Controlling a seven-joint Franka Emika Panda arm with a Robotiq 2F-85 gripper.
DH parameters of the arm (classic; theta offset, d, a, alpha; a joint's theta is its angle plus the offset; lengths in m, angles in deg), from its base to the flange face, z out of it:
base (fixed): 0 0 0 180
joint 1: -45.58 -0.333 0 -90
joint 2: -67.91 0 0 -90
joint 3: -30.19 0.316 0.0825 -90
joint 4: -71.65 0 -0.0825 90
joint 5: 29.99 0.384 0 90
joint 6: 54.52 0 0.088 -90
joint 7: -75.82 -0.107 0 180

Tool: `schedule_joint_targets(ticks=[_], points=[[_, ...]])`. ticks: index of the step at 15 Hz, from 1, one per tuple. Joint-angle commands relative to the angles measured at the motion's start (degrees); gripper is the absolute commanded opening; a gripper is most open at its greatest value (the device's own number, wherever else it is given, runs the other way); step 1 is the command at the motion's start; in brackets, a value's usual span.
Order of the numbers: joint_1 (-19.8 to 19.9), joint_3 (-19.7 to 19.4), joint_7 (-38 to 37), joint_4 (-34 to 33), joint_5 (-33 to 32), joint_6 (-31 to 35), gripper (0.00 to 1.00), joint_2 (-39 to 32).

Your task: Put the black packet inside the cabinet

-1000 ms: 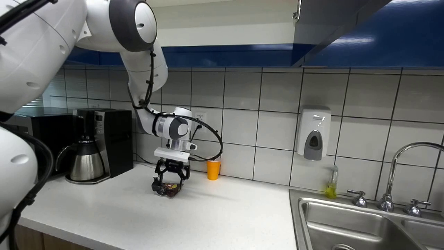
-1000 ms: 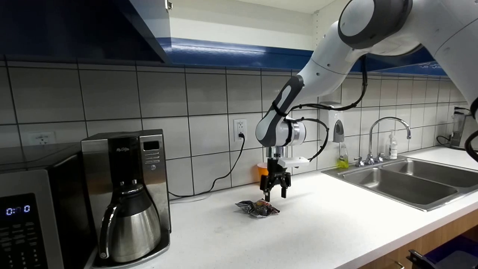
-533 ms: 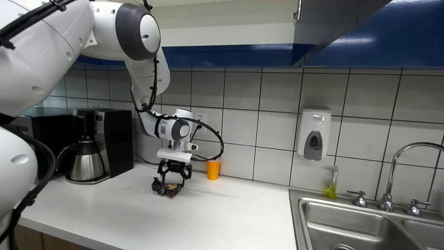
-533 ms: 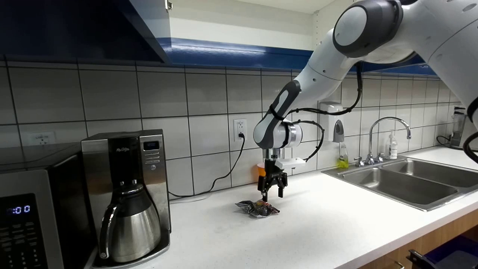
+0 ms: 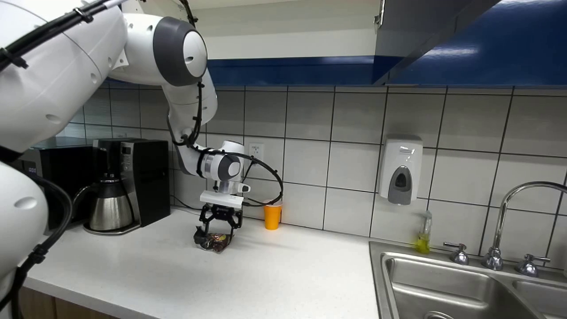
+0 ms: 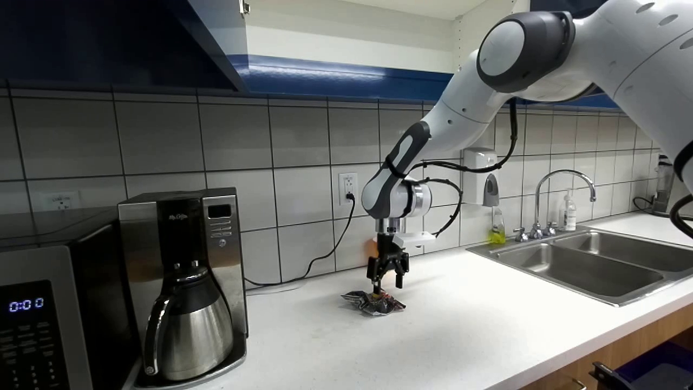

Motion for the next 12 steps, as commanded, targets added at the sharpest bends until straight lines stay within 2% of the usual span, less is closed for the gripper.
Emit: schedule_joint_targets(ticks=[1,12], points=[[0.7,0.8,1.1,-2.6,-1.0,-1.8,1.00,-1.5],[0.6,1.1,1.1,-4.0,-1.0,-1.5,1.00,-3.5]])
